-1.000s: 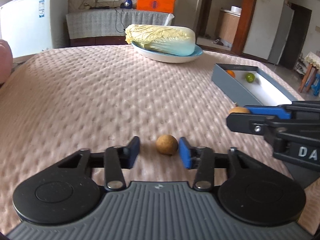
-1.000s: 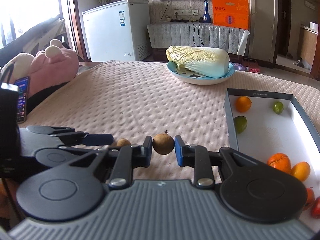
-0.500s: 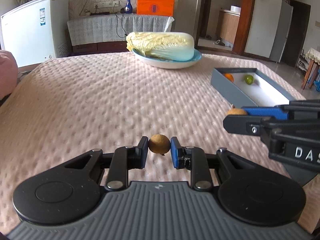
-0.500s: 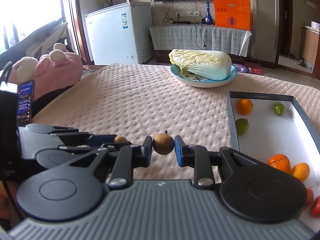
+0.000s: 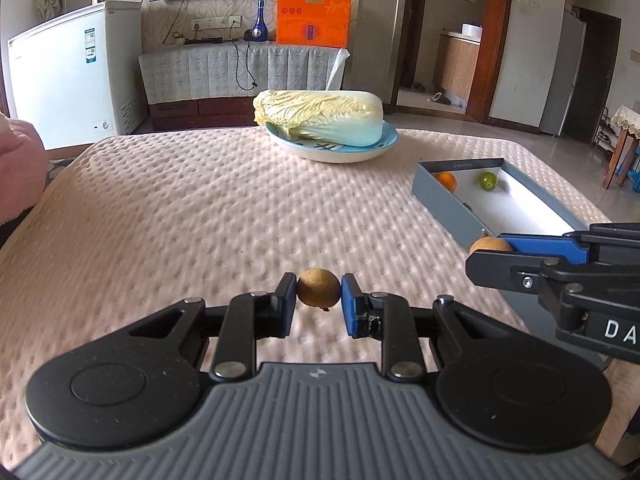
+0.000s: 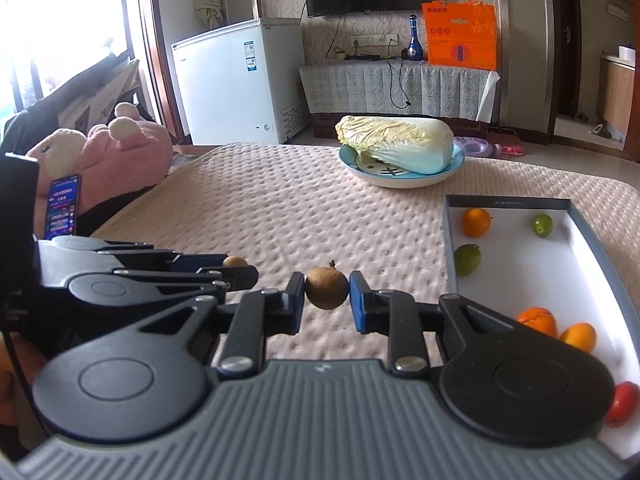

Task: Organize fruits
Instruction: 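Carry the longans toward the box with both tools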

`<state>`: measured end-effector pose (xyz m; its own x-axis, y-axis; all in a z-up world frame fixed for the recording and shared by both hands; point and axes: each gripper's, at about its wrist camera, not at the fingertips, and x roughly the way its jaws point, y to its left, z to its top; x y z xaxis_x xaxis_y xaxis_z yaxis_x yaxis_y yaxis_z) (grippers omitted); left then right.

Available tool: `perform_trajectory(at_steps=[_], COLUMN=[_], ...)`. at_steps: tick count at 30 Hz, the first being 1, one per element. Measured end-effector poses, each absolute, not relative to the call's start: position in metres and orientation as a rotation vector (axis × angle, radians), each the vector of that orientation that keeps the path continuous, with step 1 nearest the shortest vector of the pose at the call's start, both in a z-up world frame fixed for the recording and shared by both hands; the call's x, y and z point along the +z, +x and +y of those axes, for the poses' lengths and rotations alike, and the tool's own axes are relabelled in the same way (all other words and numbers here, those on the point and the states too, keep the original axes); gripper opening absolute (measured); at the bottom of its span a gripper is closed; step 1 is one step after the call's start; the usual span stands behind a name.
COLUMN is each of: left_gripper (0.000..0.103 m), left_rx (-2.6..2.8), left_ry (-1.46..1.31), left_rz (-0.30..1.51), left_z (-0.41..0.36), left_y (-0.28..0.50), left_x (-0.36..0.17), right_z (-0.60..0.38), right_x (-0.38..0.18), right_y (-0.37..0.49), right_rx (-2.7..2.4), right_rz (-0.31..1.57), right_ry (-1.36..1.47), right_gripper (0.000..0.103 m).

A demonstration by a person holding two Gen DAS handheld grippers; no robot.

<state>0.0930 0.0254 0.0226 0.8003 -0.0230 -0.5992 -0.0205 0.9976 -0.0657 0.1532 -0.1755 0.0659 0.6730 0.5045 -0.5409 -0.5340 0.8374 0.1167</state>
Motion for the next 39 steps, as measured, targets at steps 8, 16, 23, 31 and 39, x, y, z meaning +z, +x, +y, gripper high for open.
perform_trajectory(at_steps=[8,16,23,31,39], left_gripper=[0.028,0.028,0.028,0.028,0.028], left_rx=[-0.022,-0.049,-0.065,-0.079,-0.104], left_ry=[-0.060,-0.051,-0.053,-0.053,-0.051], left_rz=[0.653,0.657,0.658,0.659,0.652], left_z=[0.006,-0.014,-0.024,-0.036,-0.052], left_y=[0.098,0.101,0.106,0.110,0.114], left_x=[0.023,0.021,0.019,0.019,0.020], right_z=[-0.193,-0.210,-0.224,-0.234,-0.245], right_x=[0.072,0.073,0.075,0.079,0.080], right_y=[0.148,0.145,0.142,0.139,0.135], right_rx=[0.575,0.560,0.544,0.537,0.520], right_rz=[0.578,0.576,0.569,0.562,0.559], right_ry=[-0.039,-0.033,-0.029,-0.024,-0.025], right_gripper=[0.027,0.027,0.027,0.027,0.027])
